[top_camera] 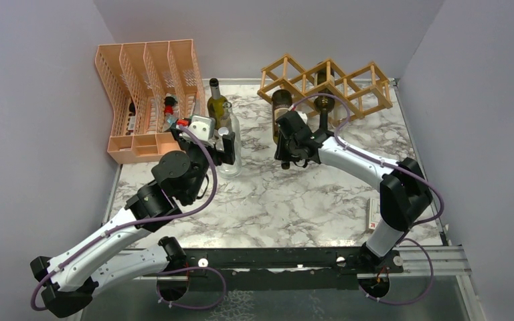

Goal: Put the wine bottle on the wine rack

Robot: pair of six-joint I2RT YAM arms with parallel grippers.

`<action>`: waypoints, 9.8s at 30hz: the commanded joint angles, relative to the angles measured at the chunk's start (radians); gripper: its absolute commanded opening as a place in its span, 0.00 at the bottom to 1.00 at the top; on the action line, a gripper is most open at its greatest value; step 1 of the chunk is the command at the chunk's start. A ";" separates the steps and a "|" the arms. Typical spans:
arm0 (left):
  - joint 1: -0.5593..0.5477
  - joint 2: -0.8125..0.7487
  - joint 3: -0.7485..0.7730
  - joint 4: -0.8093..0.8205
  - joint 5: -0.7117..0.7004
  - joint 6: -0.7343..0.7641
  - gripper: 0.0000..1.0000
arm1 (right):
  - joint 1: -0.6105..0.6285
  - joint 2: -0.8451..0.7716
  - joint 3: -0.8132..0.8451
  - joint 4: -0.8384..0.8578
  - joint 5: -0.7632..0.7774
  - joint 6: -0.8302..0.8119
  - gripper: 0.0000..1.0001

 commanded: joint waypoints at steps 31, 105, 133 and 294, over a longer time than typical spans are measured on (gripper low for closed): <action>0.002 -0.026 -0.020 0.027 -0.029 -0.008 0.94 | -0.191 0.305 0.546 -0.116 -0.204 -0.070 0.13; 0.001 -0.015 0.180 0.042 -0.042 0.114 0.99 | -0.121 0.048 0.391 0.303 -0.427 -0.363 0.65; 0.002 -0.055 0.136 0.069 -0.041 0.103 0.99 | 0.058 0.611 1.061 0.373 -0.241 -0.599 0.68; -0.001 0.589 0.187 0.248 1.041 1.788 0.00 | 0.059 -0.748 -0.142 -0.312 -0.258 -0.264 0.52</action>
